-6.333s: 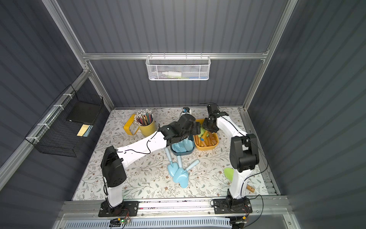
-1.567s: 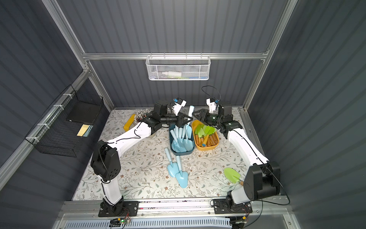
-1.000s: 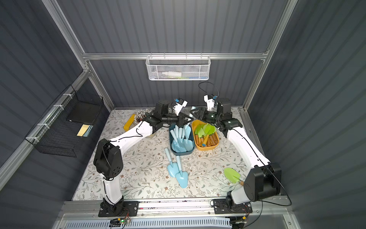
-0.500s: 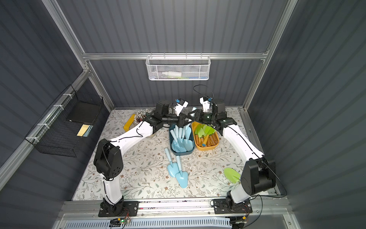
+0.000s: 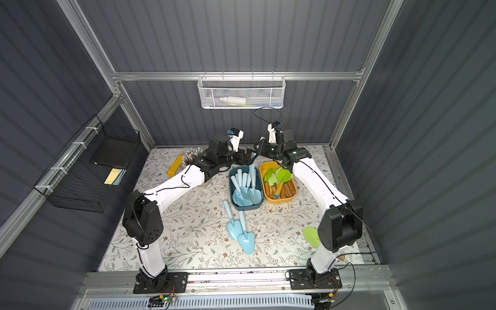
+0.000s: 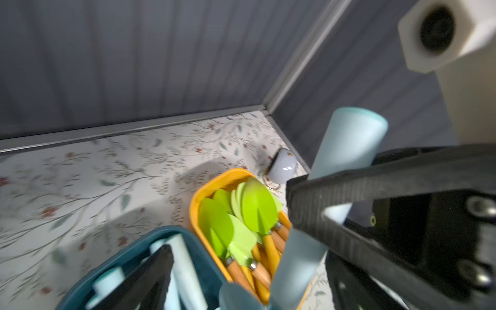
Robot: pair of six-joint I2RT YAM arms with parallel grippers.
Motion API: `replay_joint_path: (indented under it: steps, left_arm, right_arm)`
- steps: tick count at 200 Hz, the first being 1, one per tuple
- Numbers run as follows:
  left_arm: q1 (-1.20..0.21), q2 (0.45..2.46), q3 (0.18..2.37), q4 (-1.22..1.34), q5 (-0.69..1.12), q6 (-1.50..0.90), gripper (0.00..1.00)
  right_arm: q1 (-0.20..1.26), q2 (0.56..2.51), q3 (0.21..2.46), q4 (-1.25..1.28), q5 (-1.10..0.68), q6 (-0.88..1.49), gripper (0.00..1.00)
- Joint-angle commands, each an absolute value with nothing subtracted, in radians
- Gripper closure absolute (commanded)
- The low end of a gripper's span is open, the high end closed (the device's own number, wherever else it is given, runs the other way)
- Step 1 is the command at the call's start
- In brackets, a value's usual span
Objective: Sort the small shovels by color and place them into the storage box
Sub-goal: Pick up the shovel from the center of the board, then place the shovel in the storage box.
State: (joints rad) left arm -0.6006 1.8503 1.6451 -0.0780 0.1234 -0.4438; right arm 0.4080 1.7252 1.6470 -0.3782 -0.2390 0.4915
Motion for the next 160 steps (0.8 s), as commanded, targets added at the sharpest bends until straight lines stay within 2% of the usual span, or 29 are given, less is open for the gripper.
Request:
replay_joint_path:
  steps: [1, 35, 70, 118, 133, 160]
  left_arm:
    - [-0.583, 1.752, 1.656, -0.117, -0.304, -0.546, 0.09]
    - [-0.581, 1.745, 1.667, -0.192, -0.451, -0.597, 0.09]
    - [-0.581, 1.752, 1.661, -0.214, -0.452, -0.596, 0.09]
    - [-0.580, 1.767, 1.662, -0.232, -0.432, -0.580, 0.09]
    - [-0.580, 1.771, 1.664, -0.231, -0.425, -0.572, 0.09]
    - [-0.580, 1.779, 1.664, -0.233, -0.416, -0.568, 0.07]
  right_arm:
    - [0.436, 1.809, 1.705, -0.605, -0.081, 0.478, 1.00]
    - [0.471, 1.944, 1.822, -0.749, -0.028, 0.483, 1.00]
    - [0.516, 2.037, 1.884, -0.828, 0.035, 0.475, 1.00]
    - [0.575, 2.123, 1.947, -0.889, 0.161, 0.449, 0.95]
    - [0.588, 2.147, 1.969, -0.908, 0.167, 0.440, 0.90]
    - [0.601, 2.172, 2.000, -0.959, 0.172, 0.446, 0.64]
